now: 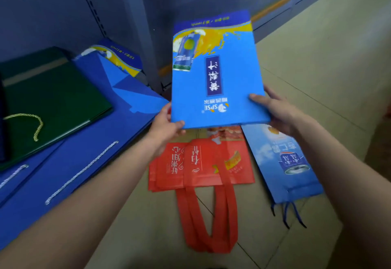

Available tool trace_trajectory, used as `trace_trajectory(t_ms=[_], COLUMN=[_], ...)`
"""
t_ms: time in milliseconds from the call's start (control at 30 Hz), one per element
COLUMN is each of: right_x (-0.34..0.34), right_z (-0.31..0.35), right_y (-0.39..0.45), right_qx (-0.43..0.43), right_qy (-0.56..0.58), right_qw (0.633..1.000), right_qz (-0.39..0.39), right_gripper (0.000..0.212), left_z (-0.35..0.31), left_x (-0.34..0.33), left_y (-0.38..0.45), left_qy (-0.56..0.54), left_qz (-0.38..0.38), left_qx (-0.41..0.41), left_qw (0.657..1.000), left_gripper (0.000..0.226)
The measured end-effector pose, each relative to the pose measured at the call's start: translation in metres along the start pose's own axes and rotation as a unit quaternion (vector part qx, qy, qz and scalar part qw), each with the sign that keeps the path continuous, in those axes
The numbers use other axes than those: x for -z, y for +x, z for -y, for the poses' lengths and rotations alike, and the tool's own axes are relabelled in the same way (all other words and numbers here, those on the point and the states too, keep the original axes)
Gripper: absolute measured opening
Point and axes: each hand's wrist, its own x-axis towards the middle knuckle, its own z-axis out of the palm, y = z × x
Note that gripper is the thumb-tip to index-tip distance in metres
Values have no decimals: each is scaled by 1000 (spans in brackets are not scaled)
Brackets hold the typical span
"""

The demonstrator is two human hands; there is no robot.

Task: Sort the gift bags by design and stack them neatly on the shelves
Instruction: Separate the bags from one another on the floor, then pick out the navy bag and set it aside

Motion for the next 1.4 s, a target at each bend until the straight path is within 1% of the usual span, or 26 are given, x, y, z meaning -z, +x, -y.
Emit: trace_trajectory(t_ms=[33,67,100,167,200,267,300,367,433,500,567,667,833,900,1000,1033,1067,1133,1167,1200,1233,1267,1300,1333,1367,1400], right_x=[-3,-7,-11,-21,-26,-34,-37,-46,-57,-65,-74,-95,-161,-192,-226,-237,-248,-272,-285,-300,-314,-328,-340,-351,-361,-369], right_z=[4,3,-1,-13,-17,-17,-13,-2,4,0,-8,-22,-34,-37,-45,-47,-47,-46,-46,-45,-46,-47,-48,-50,-52,-54], right_y=[1,3,5,15,22,43,53,67,73,72,67,52,23,12,-1,-6,-10,-15,-16,-17,-18,-20,-22,-24,-27,-30], right_qx=[-44,-77,-89,-84,-71,-31,-18,-20,-38,-68,-96,-123,-115,-113,-104,-98,-91,-69,-54,-38,-26,-19,-18,-19,-22,-27], right_qy=[-47,-74,-66,26,75,183,228,233,191,190,194,144,30,-19,-52,-62,-74,-99,-109,-117,-123,-126,-126,-125,-122,-117], right_qw=[996,990,991,996,992,976,966,966,976,974,972,981,993,992,990,989,988,984,981,979,977,976,974,972,970,969], right_qz=[59,88,80,-18,-65,-114,-121,-113,-98,-103,-94,-49,21,47,76,87,101,134,149,161,170,179,187,196,207,218], right_gripper=[47,47,46,38,34,31,28,26,20,15,17,19,15,8,23,25,28,36,41,44,46,47,48,49,50,50], left_z=[-4,-6,-6,-5,-7,-15,-20,-29,-28,-23,-22,-19,0,6,13,16,19,25,26,27,26,25,24,24,24,25], left_x=[9,16,21,23,21,14,12,12,21,39,62,107,202,231,261,269,275,287,293,301,311,322,335,347,356,360], left_y=[3,4,6,10,12,22,29,36,38,33,19,-16,-80,-102,-121,-124,-126,-125,-124,-124,-126,-129,-133,-137,-141,-144], left_qy=[-23,-39,-43,-29,-26,-34,-37,-14,56,146,275,441,568,615,663,682,705,737,742,747,750,748,746,747,754,762], left_qz=[-8,-17,-26,-37,-38,-51,-65,-99,-113,-118,-120,-93,-122,-144,-164,-164,-167,-178,-196,-210,-227,-236,-243,-245,-244,-243], left_qx=[9,17,23,18,10,-4,-10,-16,-13,-15,-56,-112,-64,-32,9,1,-40,-154,-185,-171,-122,-50,24,72,82,57], left_qw=[1000,999,998,999,999,998,997,995,992,982,952,885,812,774,730,713,688,634,614,608,609,618,620,613,604,598], left_gripper=[56,56,56,56,55,55,57,60,57,54,51,50,55,55,58,59,60,65,68,72,78,83,85,83,75,65])
